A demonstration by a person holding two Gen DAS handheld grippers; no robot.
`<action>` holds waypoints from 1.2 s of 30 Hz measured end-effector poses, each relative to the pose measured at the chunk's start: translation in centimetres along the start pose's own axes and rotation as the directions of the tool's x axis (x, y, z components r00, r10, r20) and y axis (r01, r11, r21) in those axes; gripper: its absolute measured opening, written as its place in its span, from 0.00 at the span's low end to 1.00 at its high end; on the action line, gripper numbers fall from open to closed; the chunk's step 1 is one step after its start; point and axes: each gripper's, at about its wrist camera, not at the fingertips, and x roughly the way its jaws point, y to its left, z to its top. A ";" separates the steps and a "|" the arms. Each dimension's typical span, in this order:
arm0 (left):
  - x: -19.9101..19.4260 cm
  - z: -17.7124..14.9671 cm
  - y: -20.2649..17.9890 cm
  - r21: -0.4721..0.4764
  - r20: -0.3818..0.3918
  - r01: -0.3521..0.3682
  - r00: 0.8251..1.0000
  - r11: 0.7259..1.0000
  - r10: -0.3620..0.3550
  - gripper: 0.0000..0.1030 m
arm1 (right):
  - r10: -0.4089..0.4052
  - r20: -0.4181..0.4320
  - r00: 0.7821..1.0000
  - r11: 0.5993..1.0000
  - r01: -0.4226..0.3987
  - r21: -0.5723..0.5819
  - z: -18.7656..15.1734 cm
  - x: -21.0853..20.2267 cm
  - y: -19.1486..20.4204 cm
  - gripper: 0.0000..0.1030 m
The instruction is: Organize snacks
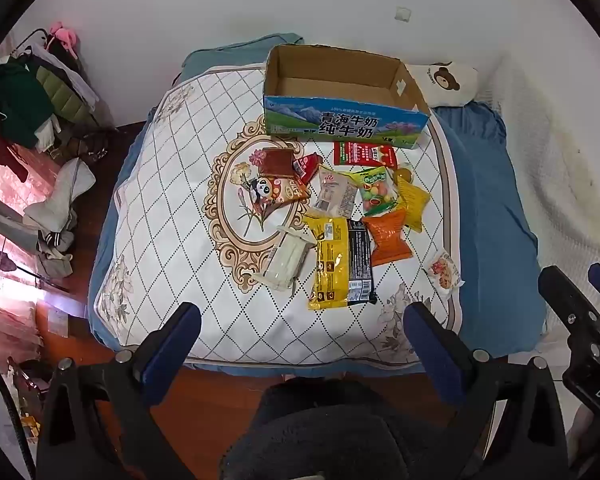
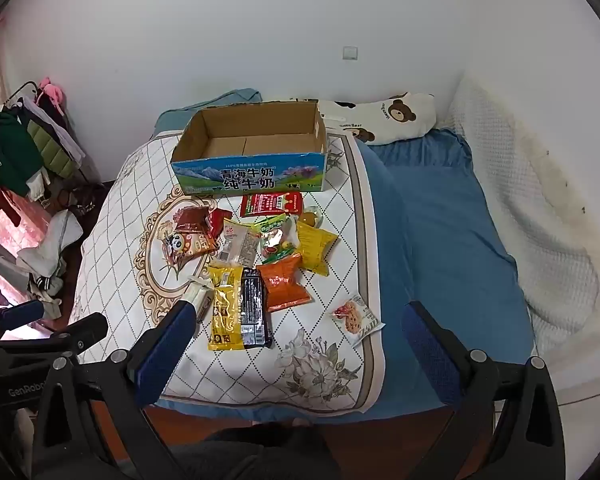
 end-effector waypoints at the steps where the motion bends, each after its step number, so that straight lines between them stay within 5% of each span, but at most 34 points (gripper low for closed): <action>1: 0.0 0.0 -0.1 0.006 0.002 -0.012 1.000 1.000 0.012 1.00 | 0.018 0.005 1.000 1.000 -0.018 0.015 0.0 0.0 -0.1 1.00; 36: -0.1 0.8 -0.4 0.005 0.003 0.001 1.000 1.000 -0.001 1.00 | 0.021 -0.029 0.999 1.000 -0.021 0.024 0.1 0.3 -0.2 1.00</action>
